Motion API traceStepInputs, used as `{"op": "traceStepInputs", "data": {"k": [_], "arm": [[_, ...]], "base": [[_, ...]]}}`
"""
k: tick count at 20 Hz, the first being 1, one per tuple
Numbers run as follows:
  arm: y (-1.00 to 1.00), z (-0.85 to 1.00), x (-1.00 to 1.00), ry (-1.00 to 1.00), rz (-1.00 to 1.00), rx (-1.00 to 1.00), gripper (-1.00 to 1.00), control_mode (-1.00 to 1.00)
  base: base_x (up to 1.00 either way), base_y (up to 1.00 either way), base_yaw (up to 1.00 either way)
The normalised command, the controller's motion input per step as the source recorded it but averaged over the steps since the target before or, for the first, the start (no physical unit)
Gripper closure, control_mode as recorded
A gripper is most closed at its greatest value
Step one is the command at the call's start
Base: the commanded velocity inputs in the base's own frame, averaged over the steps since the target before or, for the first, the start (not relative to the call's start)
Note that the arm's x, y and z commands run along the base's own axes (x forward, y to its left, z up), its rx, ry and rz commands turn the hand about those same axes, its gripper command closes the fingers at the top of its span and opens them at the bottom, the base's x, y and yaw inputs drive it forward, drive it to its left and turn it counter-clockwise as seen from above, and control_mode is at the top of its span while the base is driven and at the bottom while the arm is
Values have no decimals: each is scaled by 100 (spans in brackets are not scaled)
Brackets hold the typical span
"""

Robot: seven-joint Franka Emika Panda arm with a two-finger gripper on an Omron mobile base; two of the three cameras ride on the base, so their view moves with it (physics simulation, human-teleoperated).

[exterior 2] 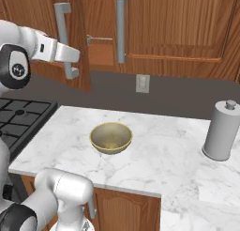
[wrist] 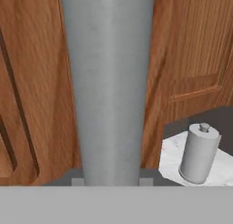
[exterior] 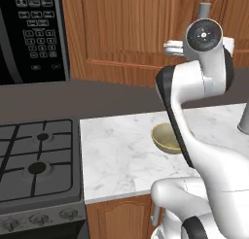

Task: Open the cabinet and setup a tea strainer by placing it in the bowl upright.

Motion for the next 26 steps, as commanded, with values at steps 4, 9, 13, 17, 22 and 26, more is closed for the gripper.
{"op": "traceStepInputs", "data": {"k": [4,9,13,17,22,26], "arm": [[91,0,-100,4,-19,-2,100,-100],[86,-17,-96,7,-15,-1,100,-100],[21,-6,-37,3,-1,0,100,-100],[7,0,-7,0,0,0,-100,-100],[11,0,0,0,0,0,-100,-100],[18,0,0,0,0,0,-100,-100]], "base": [[0,0,0],[0,0,0],[0,0,0],[0,0,0],[0,0,0],[0,0,0]]}}
